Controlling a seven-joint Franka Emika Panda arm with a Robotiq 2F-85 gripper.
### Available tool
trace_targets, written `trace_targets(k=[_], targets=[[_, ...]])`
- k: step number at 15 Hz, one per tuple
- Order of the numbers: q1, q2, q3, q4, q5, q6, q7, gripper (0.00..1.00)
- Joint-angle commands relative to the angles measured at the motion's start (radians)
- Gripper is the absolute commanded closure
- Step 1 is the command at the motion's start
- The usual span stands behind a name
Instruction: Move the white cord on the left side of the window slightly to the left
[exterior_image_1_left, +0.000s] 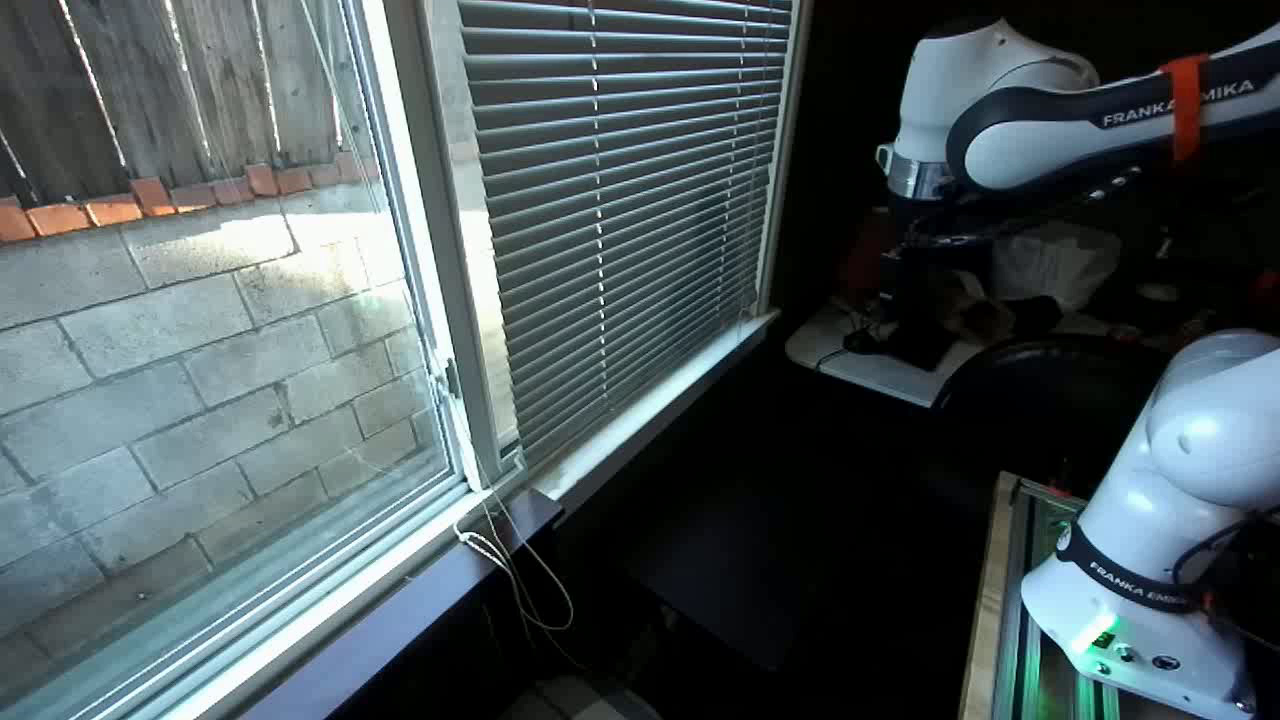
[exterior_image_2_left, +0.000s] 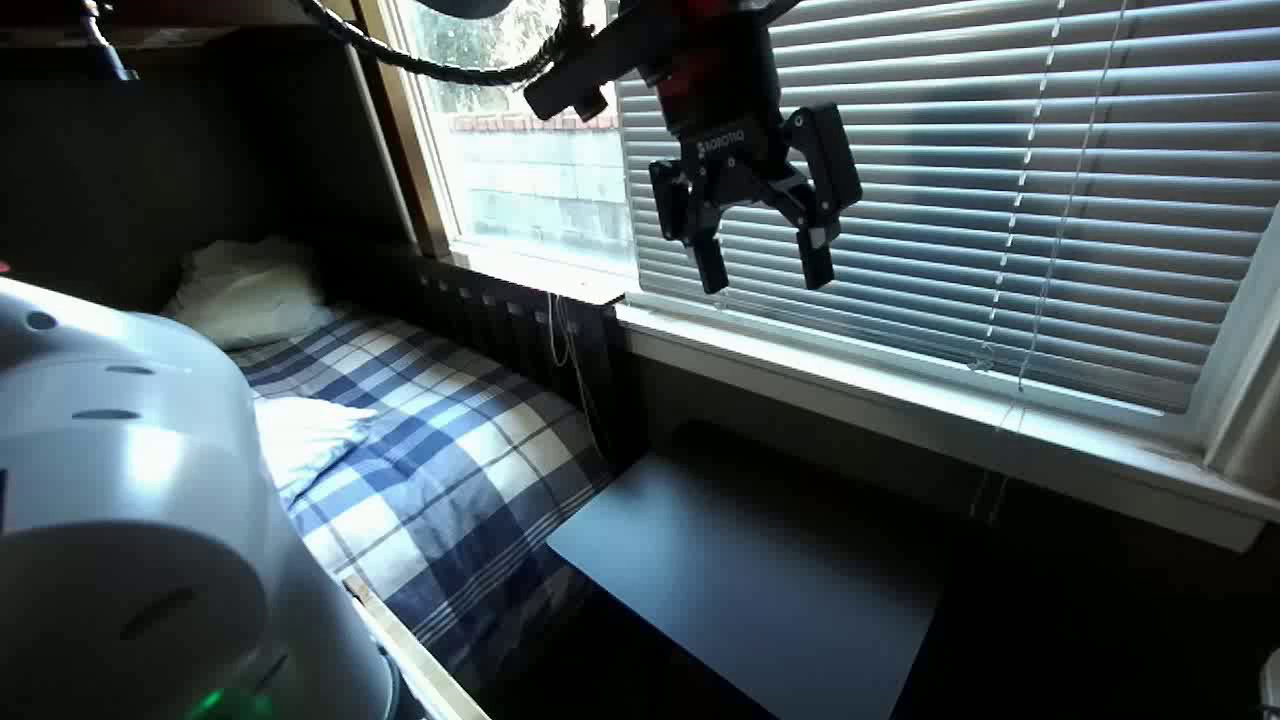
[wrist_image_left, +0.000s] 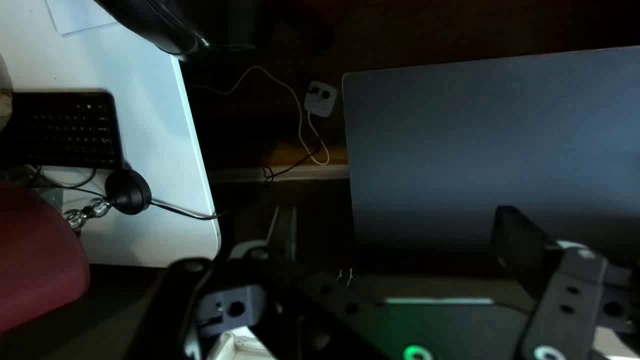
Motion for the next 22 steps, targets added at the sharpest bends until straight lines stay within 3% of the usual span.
trace_targets(k=[1, 5, 7, 14, 18, 22], targets=[[0.021, 0.001, -0.017, 0.003, -0.011, -0.006, 0.011, 0.0], [0.021, 0.001, -0.017, 0.003, -0.011, -0.006, 0.011, 0.0], [0.088, 0.026, -0.011, 0.013, -0.002, 0.021, -0.088, 0.0], [0.381, 0.097, 0.14, 0.024, 0.184, 0.042, -0.115, 0.0], [0.491, 0.278, 0.26, 0.137, 0.189, 0.202, -0.117, 0.0], [0.492, 0.488, 0.309, 0.266, 0.125, 0.543, -0.129, 0.0]])
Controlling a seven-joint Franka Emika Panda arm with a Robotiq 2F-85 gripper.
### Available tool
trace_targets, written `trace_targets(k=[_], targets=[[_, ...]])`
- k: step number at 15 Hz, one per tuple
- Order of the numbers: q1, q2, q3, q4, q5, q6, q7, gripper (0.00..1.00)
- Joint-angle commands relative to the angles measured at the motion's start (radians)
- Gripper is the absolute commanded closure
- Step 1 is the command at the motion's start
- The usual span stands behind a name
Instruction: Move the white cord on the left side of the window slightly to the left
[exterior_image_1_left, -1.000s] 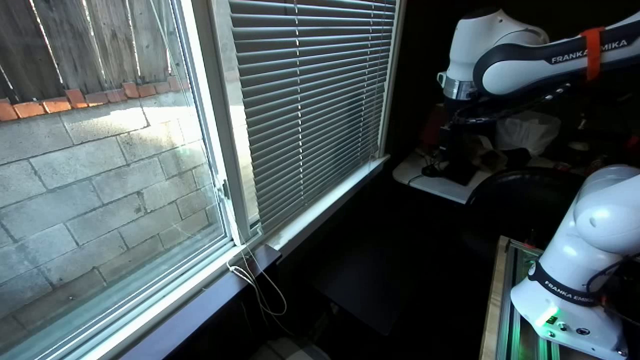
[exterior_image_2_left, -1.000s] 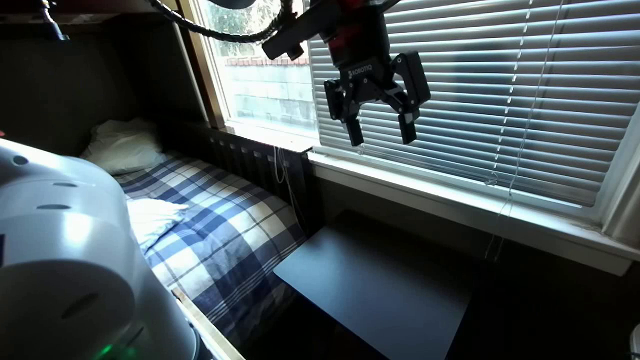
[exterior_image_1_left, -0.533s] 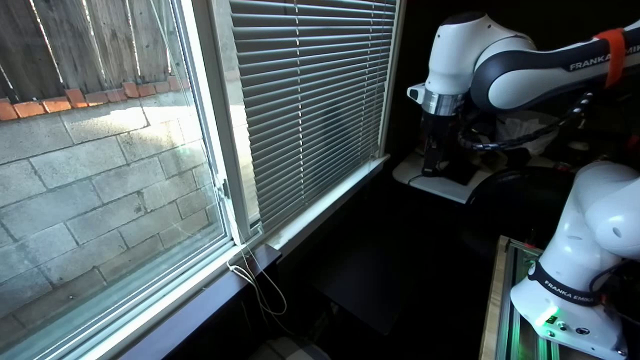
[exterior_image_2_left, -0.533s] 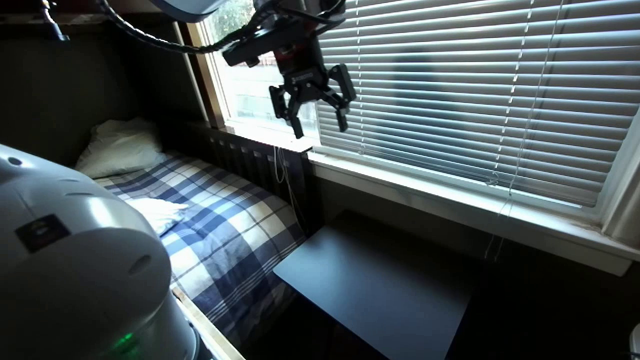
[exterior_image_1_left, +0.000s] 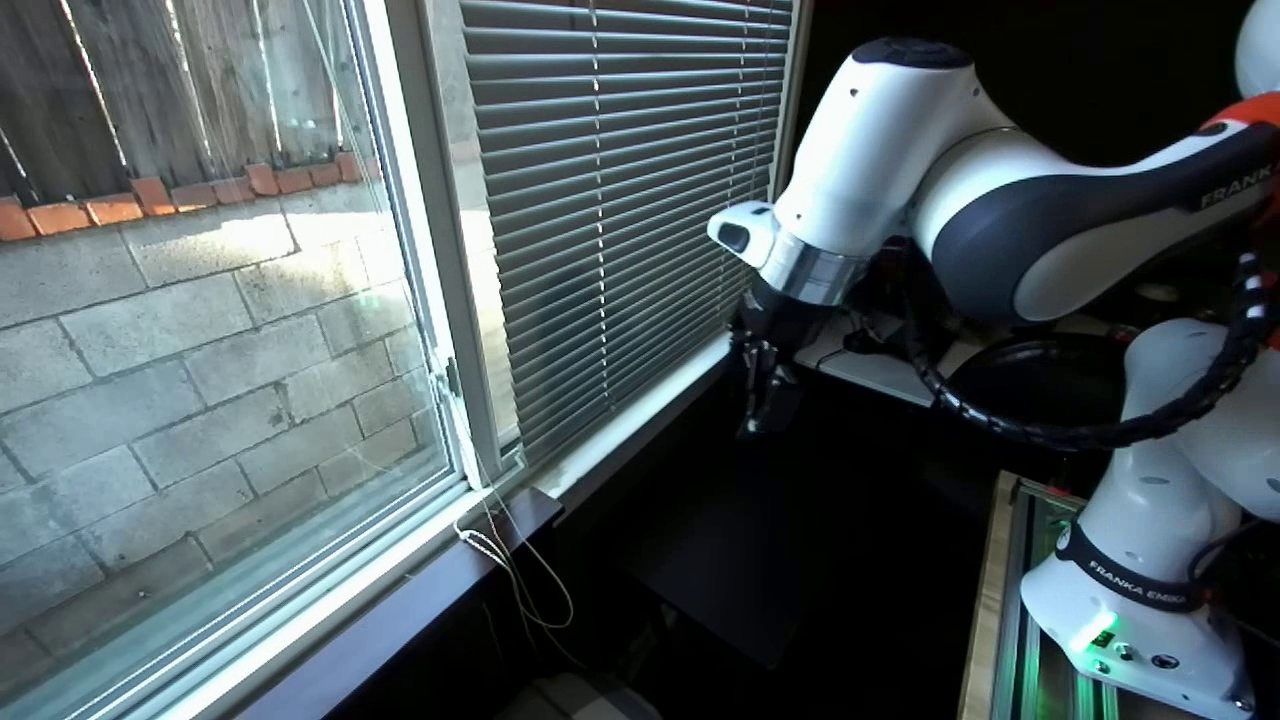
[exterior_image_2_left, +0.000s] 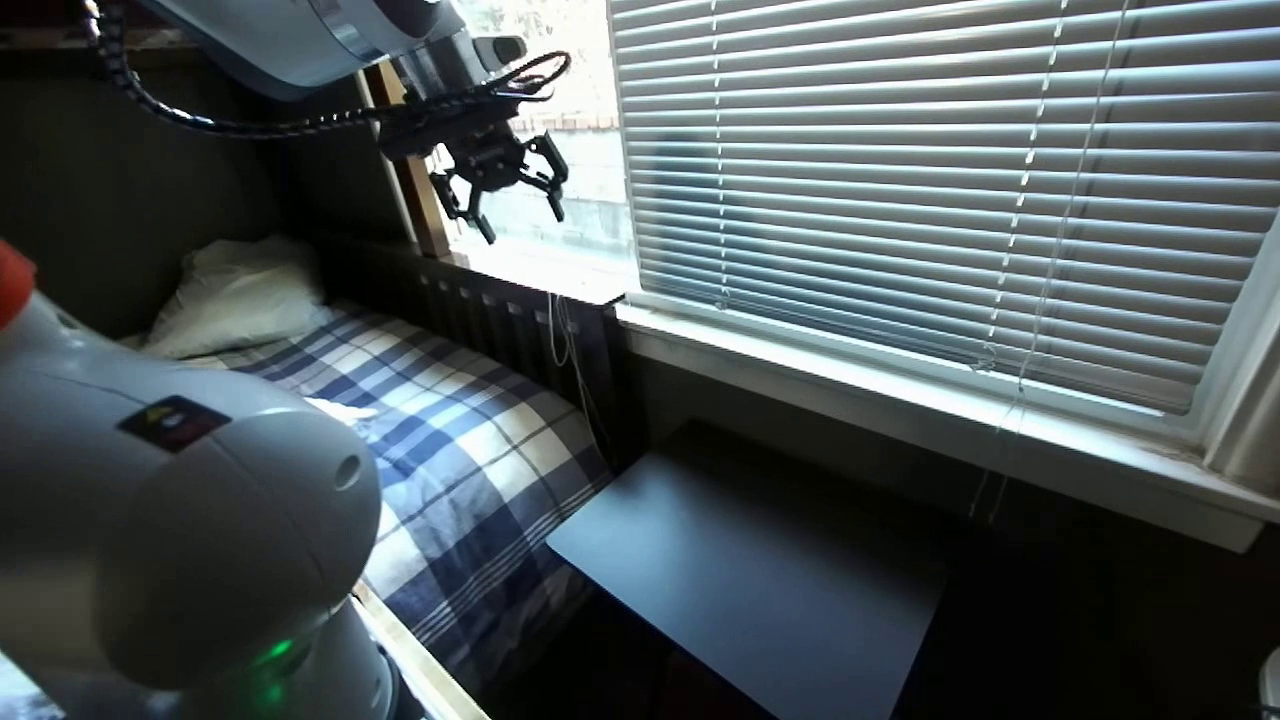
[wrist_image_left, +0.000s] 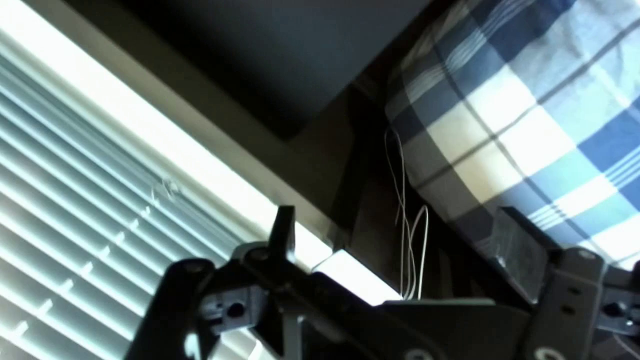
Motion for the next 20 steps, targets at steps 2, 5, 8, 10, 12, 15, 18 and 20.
trace_targets(k=[2, 5, 8, 10, 12, 15, 18, 20], targets=[[-0.008, 0.287, 0.01, 0.172, -0.047, 0.362, -0.05, 0.0], [0.0, 0.28, 0.001, 0.15, -0.013, 0.437, -0.072, 0.0], [-0.003, 0.39, -0.011, 0.205, 0.006, 0.528, -0.125, 0.0], [-0.003, 0.401, -0.011, 0.218, 0.006, 0.529, -0.128, 0.0], [0.003, 0.412, -0.007, 0.223, 0.049, 0.551, -0.168, 0.0], [0.025, 0.464, 0.029, 0.242, 0.295, 0.644, -0.434, 0.0], [-0.006, 0.503, 0.115, 0.283, 0.524, 0.655, -0.669, 0.0], [-0.046, 0.52, 0.164, 0.313, 0.654, 0.642, -0.823, 0.0]])
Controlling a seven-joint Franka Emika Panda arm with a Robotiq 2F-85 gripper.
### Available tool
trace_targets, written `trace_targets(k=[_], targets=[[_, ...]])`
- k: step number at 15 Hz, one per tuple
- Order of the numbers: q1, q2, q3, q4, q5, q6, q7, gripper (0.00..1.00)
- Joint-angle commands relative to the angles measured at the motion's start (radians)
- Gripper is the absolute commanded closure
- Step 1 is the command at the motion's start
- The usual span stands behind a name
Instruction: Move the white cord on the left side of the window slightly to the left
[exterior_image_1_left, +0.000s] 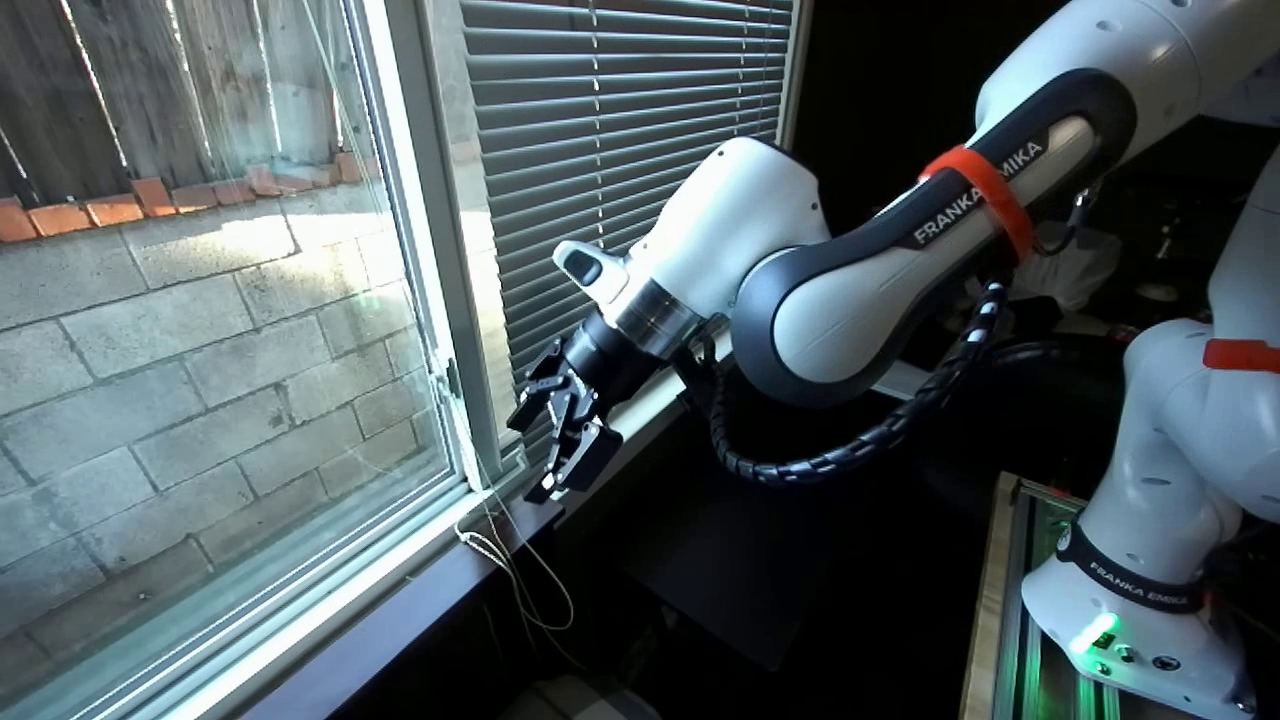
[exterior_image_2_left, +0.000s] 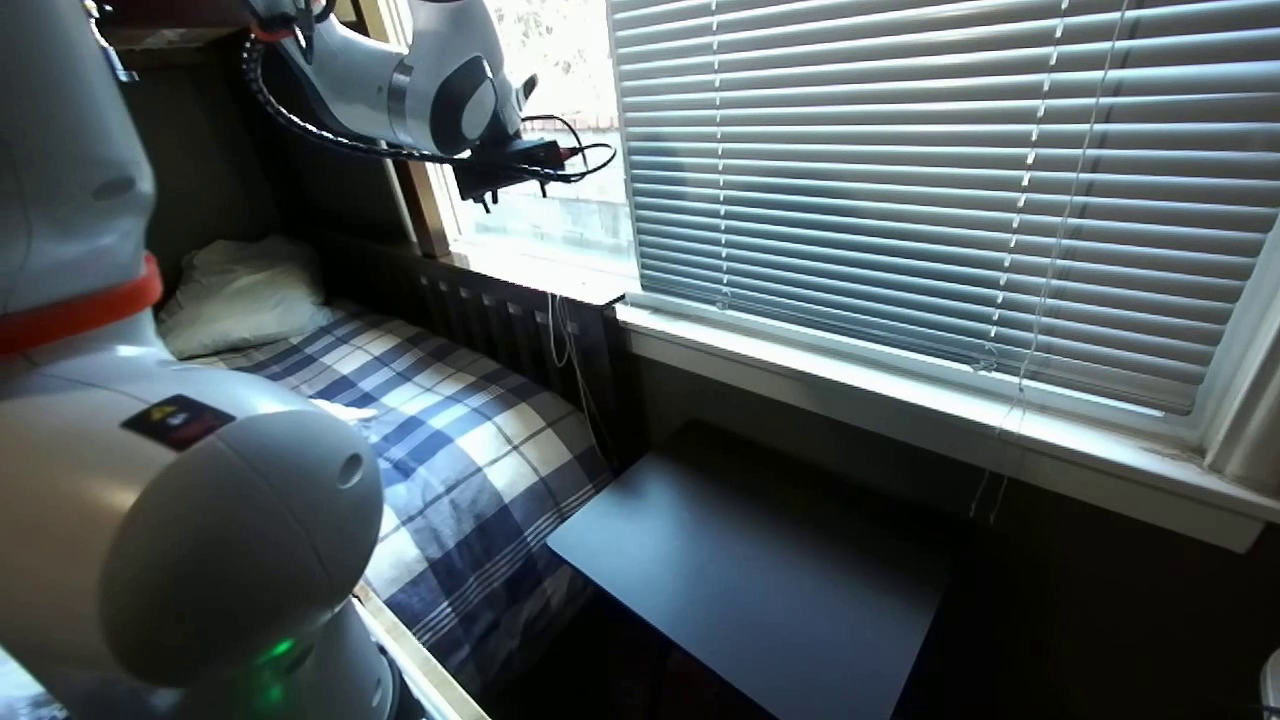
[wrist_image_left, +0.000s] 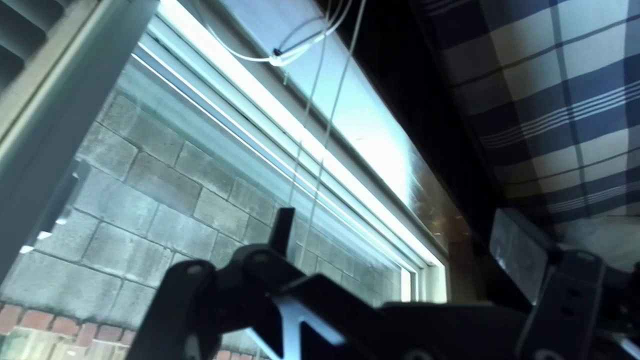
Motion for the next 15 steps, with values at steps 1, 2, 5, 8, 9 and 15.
trace_targets(k=[1, 2, 5, 8, 9, 15], targets=[[-0.069, 0.043, 0.083, 0.063, 0.216, -0.007, -0.268, 0.0], [-0.087, 0.042, 0.094, 0.07, 0.277, -0.017, -0.343, 0.0], [-0.14, 0.033, 0.112, 0.087, 0.465, -0.058, -0.557, 0.0], [-0.178, 0.035, 0.111, 0.106, 0.62, -0.109, -0.751, 0.0], [-0.189, 0.038, 0.11, 0.116, 0.666, -0.141, -0.813, 0.0], [-0.225, 0.065, 0.098, 0.141, 0.804, -0.256, -1.029, 0.14]])
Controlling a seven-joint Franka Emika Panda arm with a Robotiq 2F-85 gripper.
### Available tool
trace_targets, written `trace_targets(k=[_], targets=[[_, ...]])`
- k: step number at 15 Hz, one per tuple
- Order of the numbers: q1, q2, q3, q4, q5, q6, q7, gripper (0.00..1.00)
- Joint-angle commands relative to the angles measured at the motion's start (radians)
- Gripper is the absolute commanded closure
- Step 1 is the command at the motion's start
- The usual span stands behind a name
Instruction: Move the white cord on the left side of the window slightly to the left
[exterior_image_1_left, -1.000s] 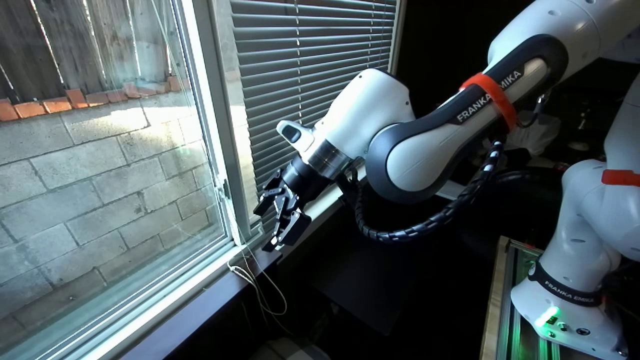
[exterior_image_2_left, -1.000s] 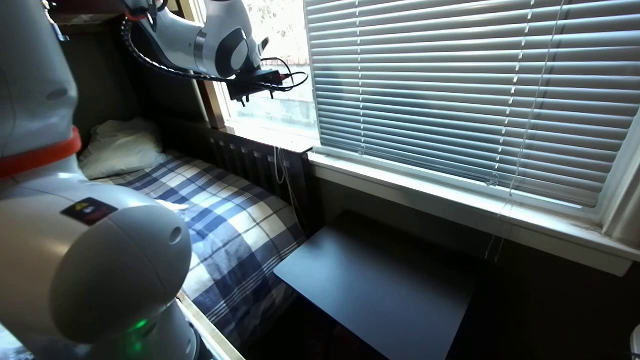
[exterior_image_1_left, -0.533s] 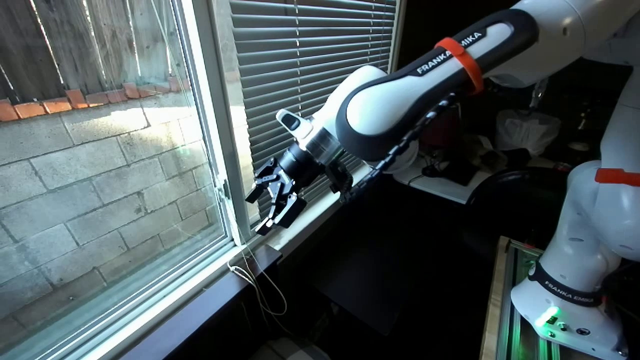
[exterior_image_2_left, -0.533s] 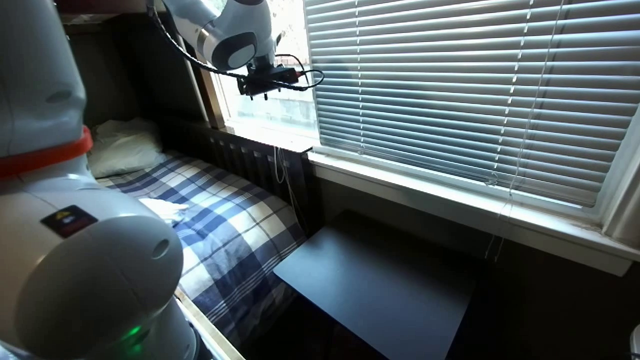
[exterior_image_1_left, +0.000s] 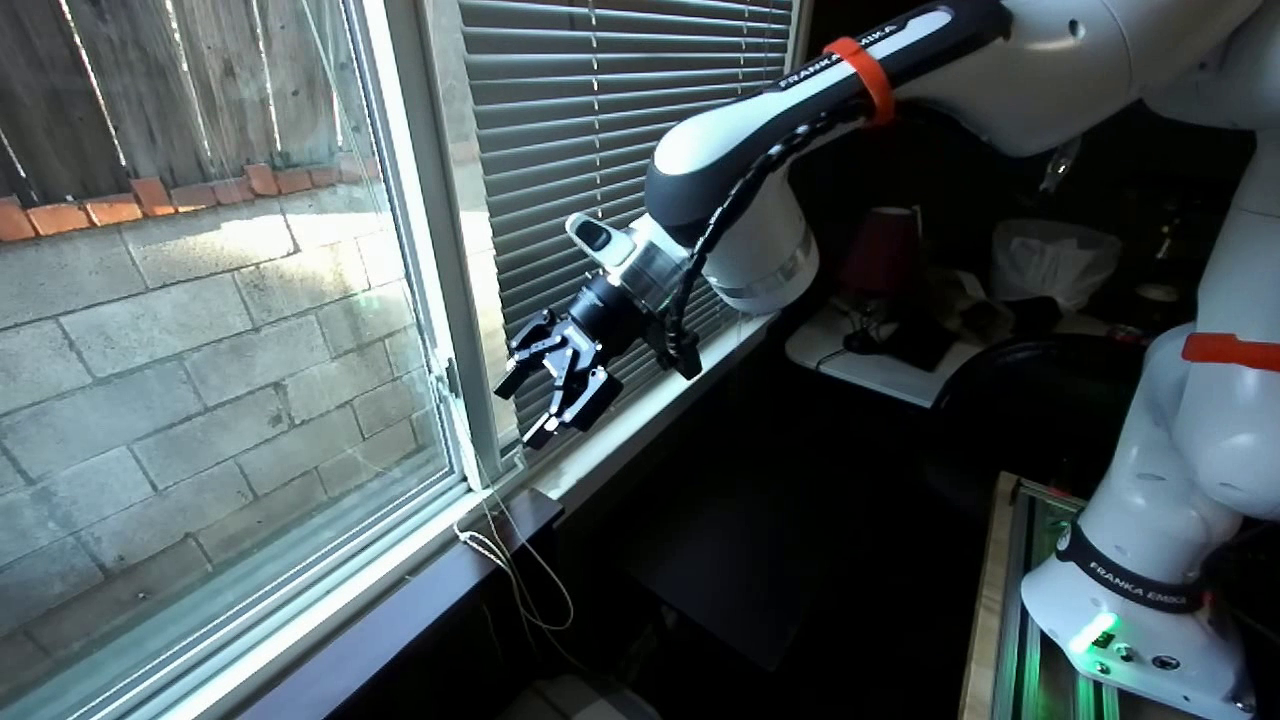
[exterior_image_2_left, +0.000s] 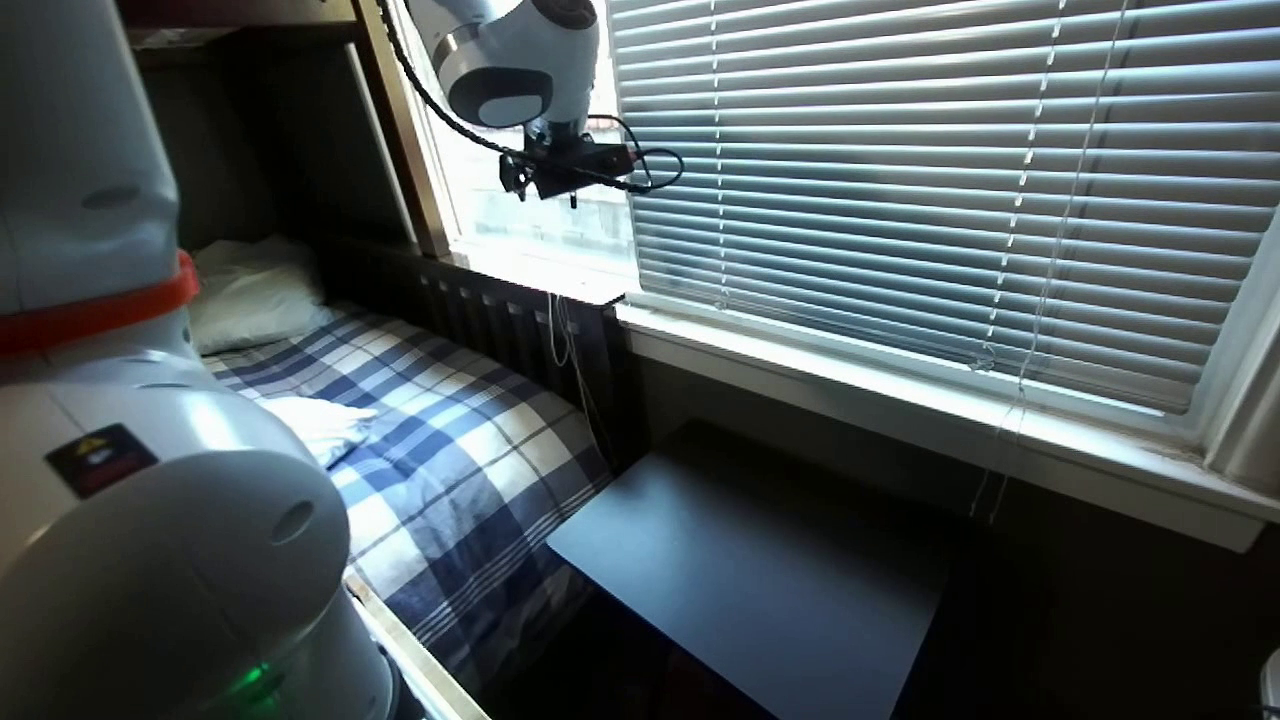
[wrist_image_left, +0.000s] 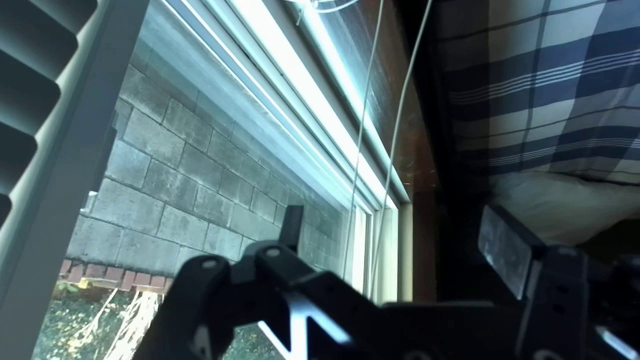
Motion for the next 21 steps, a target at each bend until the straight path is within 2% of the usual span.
trace_targets(k=[1, 2, 4, 7, 11, 15, 16, 17, 18, 21], targets=[[-0.02, 0.033, 0.007, 0.03, 0.079, -0.057, -0.125, 0.12], [-0.023, 0.04, 0.007, 0.034, 0.09, -0.068, -0.145, 0.14], [-0.025, 0.057, 0.008, 0.046, 0.112, -0.081, -0.182, 0.11], [-0.023, 0.091, 0.01, 0.083, 0.152, -0.073, -0.234, 0.0], [-0.02, 0.135, 0.01, 0.13, 0.168, -0.076, -0.261, 0.0], [-0.018, 0.176, 0.013, 0.174, 0.169, -0.087, -0.275, 0.13], [-0.018, 0.187, 0.014, 0.183, 0.167, -0.089, -0.275, 0.22], [-0.018, 0.196, 0.016, 0.192, 0.167, -0.09, -0.278, 0.23], [-0.016, 0.205, 0.016, 0.199, 0.162, -0.087, -0.274, 0.42], [-0.016, 0.222, 0.02, 0.213, 0.157, -0.086, -0.271, 0.66]])
